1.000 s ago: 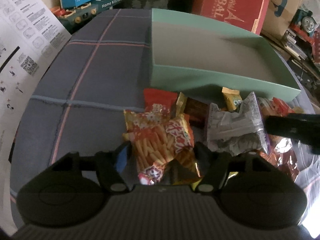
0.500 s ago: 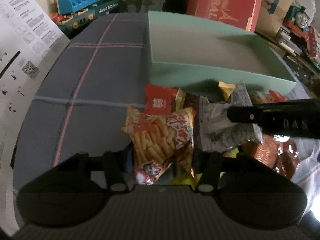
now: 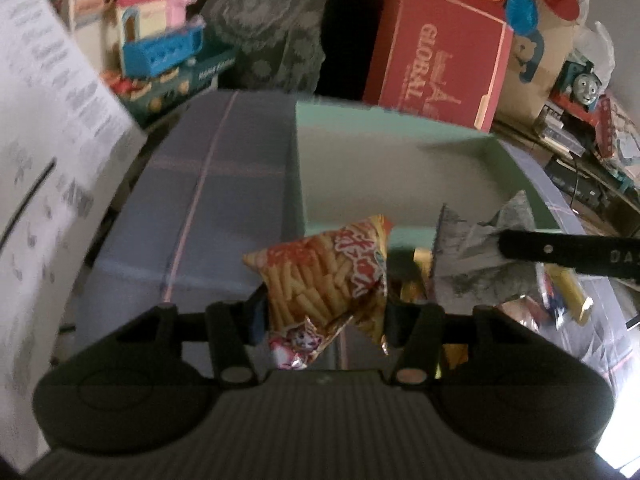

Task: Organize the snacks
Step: 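Carry both packets into the green tray and open both grippers, then grasp the yellow-green snack stick with the left gripper while the right reaches the orange bar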

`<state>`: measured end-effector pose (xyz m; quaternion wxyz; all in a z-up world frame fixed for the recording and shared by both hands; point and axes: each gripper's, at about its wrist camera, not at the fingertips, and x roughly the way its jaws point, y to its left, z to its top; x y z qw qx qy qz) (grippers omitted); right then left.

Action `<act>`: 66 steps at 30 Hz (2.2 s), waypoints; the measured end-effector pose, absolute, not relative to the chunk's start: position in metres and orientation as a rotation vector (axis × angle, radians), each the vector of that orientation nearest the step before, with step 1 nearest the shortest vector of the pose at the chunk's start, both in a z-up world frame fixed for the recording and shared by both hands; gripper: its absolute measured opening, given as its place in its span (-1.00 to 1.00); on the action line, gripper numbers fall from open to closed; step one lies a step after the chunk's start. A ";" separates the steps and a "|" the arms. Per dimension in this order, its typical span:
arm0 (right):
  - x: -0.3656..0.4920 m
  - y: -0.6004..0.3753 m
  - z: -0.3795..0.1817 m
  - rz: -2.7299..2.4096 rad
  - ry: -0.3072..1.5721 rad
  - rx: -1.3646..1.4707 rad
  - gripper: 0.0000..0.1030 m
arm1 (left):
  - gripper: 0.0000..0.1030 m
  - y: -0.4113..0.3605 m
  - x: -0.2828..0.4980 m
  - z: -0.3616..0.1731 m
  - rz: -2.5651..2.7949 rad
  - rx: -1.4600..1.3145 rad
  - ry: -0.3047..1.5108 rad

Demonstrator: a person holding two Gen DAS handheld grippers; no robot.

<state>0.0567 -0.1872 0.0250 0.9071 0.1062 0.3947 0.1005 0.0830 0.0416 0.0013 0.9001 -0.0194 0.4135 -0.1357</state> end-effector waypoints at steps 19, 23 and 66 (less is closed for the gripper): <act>0.234 -0.255 0.023 0.079 0.820 0.236 -0.48 | 0.04 -0.047 0.291 -0.017 -0.278 0.098 0.888; 0.260 -0.256 0.006 0.090 0.840 0.252 -0.46 | 0.09 -0.055 0.319 -0.031 -0.258 0.119 0.900; 0.006 -0.207 -0.041 0.123 1.016 0.415 -0.15 | 0.35 -0.023 0.050 -0.083 -0.510 0.273 1.015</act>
